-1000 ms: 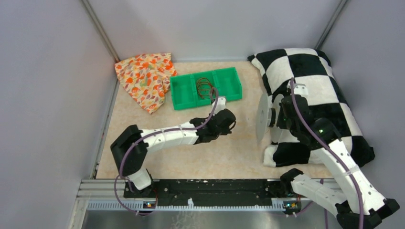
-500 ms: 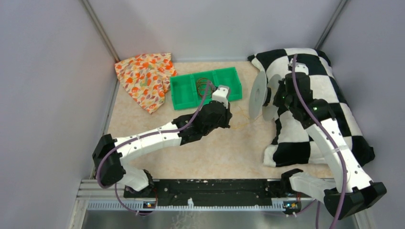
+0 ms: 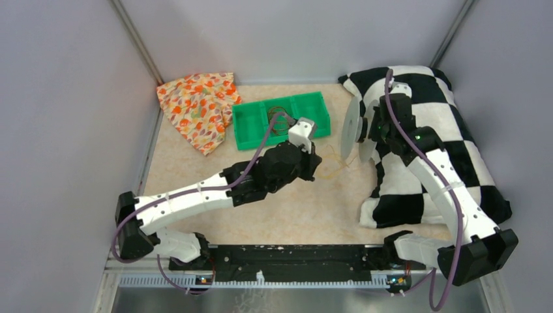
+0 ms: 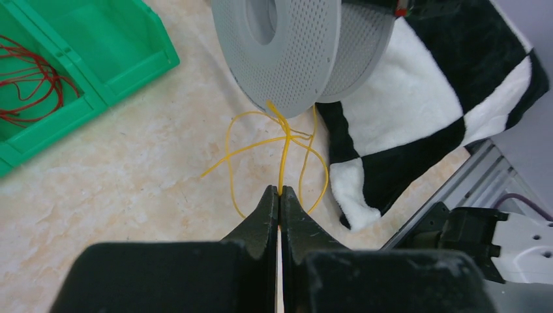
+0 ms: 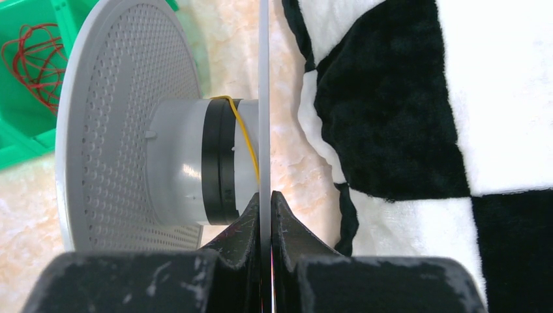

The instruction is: Wrap the cables

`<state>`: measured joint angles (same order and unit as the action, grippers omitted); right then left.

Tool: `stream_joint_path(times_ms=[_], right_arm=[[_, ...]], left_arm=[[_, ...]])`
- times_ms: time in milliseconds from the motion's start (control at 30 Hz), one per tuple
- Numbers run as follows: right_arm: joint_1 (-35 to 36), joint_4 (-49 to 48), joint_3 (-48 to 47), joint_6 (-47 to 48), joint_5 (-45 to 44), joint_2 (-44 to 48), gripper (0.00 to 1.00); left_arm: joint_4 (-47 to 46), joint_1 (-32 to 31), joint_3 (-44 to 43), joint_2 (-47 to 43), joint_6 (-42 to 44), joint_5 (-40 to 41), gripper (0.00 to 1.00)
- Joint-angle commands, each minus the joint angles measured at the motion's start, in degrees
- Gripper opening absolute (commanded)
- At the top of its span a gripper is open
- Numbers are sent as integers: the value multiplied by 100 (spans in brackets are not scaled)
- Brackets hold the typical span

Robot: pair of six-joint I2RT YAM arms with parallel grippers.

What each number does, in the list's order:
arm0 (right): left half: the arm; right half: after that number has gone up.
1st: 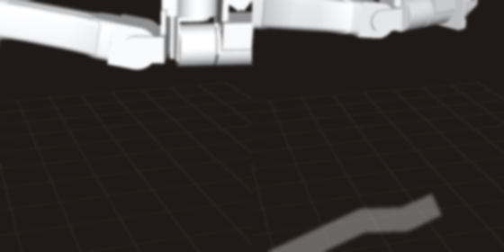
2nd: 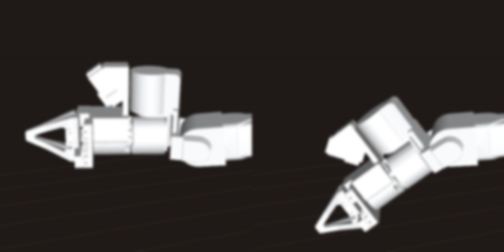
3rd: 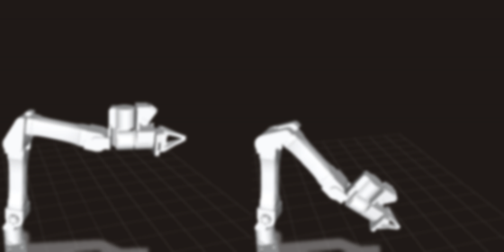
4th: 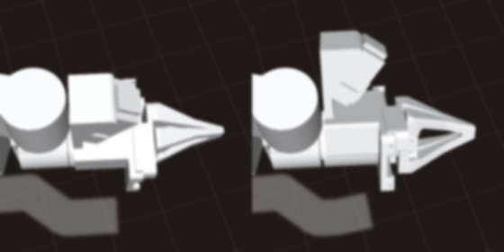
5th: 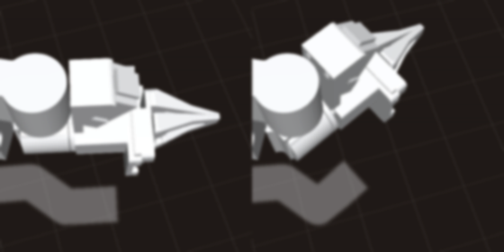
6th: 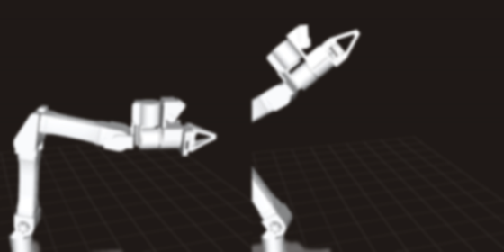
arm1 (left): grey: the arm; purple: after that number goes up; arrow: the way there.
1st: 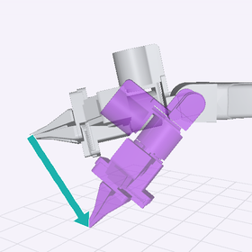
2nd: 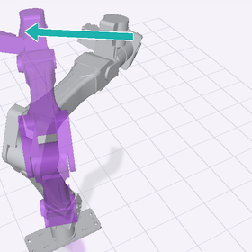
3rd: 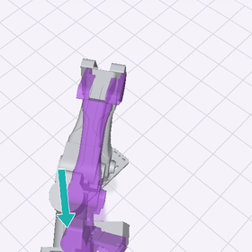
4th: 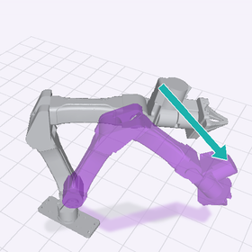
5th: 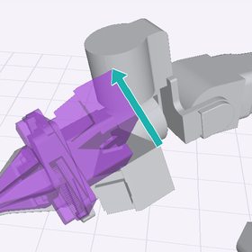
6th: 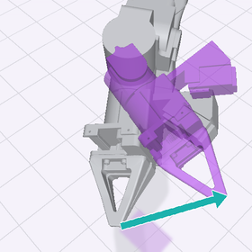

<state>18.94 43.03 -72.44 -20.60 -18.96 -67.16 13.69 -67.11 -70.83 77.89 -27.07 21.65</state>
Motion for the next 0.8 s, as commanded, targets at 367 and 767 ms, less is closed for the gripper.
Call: stream_joint_path(times_ms=[367,767], right_arm=[[-14,115,-219,157,1166,319,0],[64,826,-325,293,1692,742,0]], left_arm=[[-836,-443,-1361,141,1580,-1,0],[-2295,-452,-1901,779,3440,257,0]])
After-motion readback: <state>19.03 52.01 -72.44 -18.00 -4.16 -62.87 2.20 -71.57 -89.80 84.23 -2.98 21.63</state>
